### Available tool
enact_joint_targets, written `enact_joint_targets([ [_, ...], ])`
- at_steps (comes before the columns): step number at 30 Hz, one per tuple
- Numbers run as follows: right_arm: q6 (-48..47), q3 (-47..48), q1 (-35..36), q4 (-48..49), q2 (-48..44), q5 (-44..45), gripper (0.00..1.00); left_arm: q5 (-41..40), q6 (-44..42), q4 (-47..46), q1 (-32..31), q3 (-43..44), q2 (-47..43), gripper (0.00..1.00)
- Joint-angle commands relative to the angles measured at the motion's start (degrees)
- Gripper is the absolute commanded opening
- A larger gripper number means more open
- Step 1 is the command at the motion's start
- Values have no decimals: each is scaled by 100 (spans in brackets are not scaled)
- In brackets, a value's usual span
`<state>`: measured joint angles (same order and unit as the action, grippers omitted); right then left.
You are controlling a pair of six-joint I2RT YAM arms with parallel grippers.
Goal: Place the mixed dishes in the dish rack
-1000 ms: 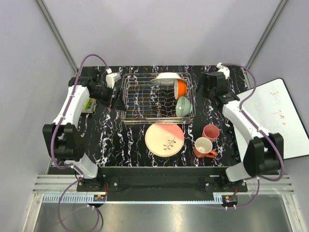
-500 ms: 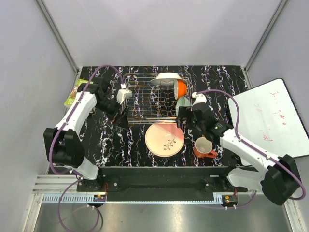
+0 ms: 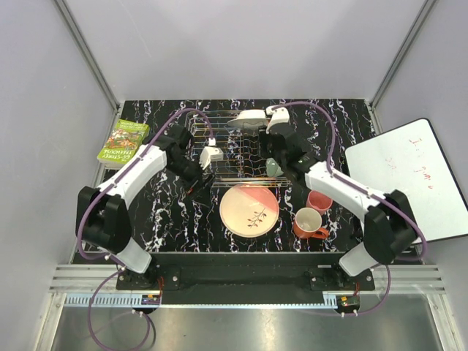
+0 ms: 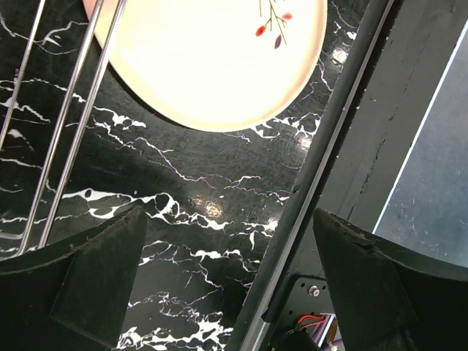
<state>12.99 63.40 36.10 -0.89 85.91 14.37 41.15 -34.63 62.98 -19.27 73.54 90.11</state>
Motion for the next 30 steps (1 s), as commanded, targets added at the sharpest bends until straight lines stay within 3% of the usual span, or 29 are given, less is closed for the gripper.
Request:
enact_joint_targets([
  [1, -578, 602, -41, 352, 549, 725, 37, -133, -17, -374, 11, -102, 69, 99],
  [14, -552, 894, -296, 826, 1507, 286, 34, -212, 9, -594, 11, -358, -125, 99],
  [30, -447, 490, -727, 1178, 1473, 338, 34, -221, 97, -629, 19, -358, -107, 99],
])
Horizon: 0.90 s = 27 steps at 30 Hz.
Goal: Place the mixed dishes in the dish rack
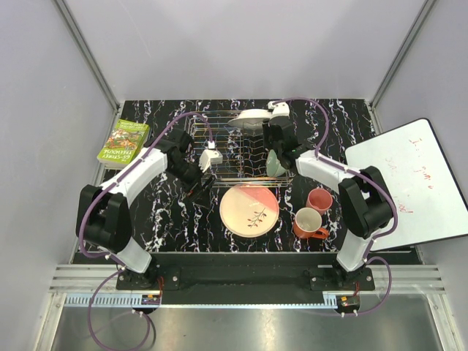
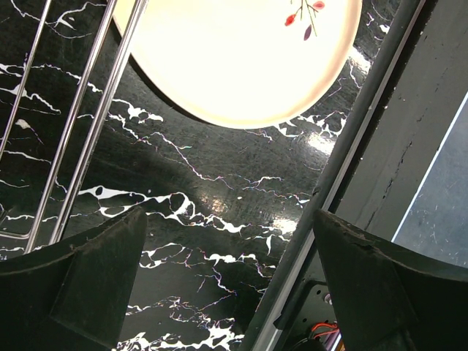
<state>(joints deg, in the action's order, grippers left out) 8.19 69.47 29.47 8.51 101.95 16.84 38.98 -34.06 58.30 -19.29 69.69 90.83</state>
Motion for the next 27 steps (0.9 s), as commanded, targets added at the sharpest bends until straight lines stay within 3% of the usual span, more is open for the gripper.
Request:
enact_joint_targets([
  [1, 43, -136, -73, 239, -166, 100, 34, -13, 31, -161, 22, 27, -179, 99],
  [5, 297, -372, -73, 142, -473, -40, 39, -92, 23, -161, 22, 27, -171, 99],
  [11, 842, -1495, -73, -104, -1975, -584, 53, -163, -12, -170, 22, -8, -162, 99],
  [15, 1132, -2226, -56, -359, -3309, -1041, 54, -180, -39, -170, 22, 27, -100, 99],
  [18, 1159, -2543, 23, -701, -3769, -1507, 49, -224, -48, -179, 22, 53, -21, 99],
  [27, 1089, -2667, 445, -1291, -3376, -2097, 48, -277, -13, -214, 22, 89, 102, 99],
])
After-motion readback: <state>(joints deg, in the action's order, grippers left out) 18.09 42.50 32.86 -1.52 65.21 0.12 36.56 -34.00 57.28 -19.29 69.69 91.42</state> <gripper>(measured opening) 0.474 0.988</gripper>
